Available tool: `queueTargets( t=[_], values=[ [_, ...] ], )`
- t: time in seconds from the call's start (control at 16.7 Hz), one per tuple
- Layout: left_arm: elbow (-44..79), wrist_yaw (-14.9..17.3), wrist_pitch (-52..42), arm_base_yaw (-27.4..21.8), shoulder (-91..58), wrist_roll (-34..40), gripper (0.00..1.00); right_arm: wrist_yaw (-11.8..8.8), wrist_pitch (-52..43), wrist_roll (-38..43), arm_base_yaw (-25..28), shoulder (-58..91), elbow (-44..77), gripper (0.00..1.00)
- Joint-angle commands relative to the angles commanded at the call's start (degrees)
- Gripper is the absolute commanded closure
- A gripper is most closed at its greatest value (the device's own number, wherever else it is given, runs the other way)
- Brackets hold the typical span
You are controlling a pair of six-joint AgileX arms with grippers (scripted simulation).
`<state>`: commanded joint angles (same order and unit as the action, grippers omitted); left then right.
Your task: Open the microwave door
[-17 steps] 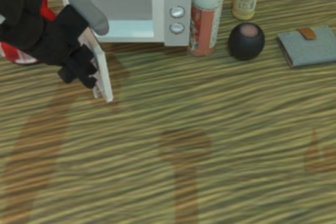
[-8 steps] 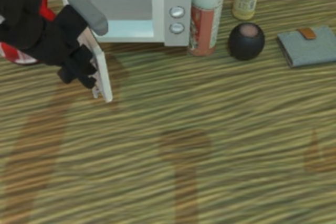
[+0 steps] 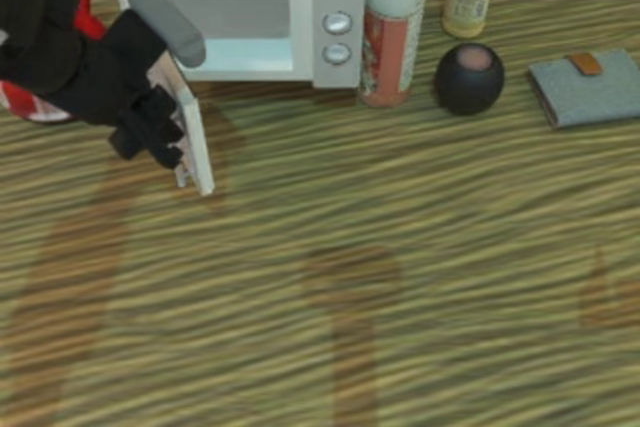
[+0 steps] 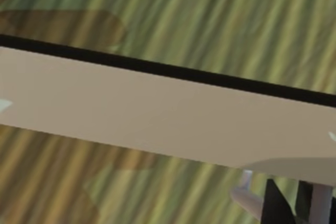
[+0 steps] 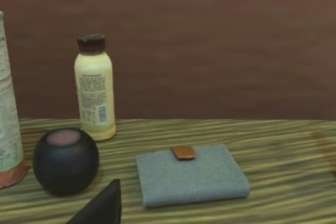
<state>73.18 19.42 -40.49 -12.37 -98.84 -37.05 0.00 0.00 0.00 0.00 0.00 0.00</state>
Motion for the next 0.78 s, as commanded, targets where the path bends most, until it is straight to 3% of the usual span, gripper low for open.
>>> queueTargets(
  t=[0.36, 0.78],
  values=[
    [0.0, 0.4, -0.4, 0.2, -0.2, -0.9, 1.00, 0.0, 0.0, 0.0, 0.0, 0.0, 0.0, 0.00],
    [1.2, 4.0, -4.7, 4.2, -0.8, -11.1, 1.00, 0.0, 0.0, 0.0, 0.0, 0.0, 0.0, 0.00]
  ],
)
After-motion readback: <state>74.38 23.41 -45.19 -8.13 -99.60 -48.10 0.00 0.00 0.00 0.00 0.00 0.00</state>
